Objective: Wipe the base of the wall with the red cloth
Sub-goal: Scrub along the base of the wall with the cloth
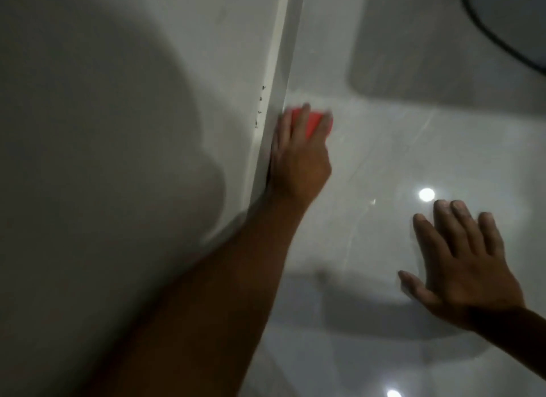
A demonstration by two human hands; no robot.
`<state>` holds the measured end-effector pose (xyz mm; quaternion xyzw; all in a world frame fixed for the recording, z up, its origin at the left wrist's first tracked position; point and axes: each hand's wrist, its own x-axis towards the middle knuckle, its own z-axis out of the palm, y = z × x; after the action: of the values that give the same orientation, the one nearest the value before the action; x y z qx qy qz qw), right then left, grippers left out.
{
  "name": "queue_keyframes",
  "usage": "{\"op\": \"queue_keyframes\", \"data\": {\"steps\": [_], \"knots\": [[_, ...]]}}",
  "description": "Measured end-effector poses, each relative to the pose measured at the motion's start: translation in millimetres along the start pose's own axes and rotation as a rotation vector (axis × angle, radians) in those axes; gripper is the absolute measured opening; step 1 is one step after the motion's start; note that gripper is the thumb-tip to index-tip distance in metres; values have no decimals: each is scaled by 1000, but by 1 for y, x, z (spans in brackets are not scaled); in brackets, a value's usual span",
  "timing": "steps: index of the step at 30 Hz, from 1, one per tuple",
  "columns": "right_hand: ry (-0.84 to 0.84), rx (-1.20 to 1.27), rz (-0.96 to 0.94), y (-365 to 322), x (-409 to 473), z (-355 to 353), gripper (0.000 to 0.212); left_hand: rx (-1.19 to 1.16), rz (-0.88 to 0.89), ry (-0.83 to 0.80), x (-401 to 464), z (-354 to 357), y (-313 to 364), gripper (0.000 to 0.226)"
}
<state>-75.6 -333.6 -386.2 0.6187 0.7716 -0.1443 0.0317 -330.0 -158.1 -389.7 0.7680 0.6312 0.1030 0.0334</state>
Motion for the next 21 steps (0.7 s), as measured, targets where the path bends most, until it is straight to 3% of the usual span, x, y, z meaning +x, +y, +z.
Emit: {"op": "queue_keyframes", "data": {"steps": [5,8,12,17,21], "knots": [[23,2,-7,4,1,2,92,82,6,-78,158,27,0,62],[35,4,-20,4,1,4,91,77,18,-47,183,27,0,56],[14,9,-13,3,1,1,91,94,36,43,136,15,6,52],[-36,0,1,2,2,-1,91,81,1,-26,1,-6,11,56],[-46,-17,-6,4,2,0,92,15,213,-133,1,0,18,62]]}}
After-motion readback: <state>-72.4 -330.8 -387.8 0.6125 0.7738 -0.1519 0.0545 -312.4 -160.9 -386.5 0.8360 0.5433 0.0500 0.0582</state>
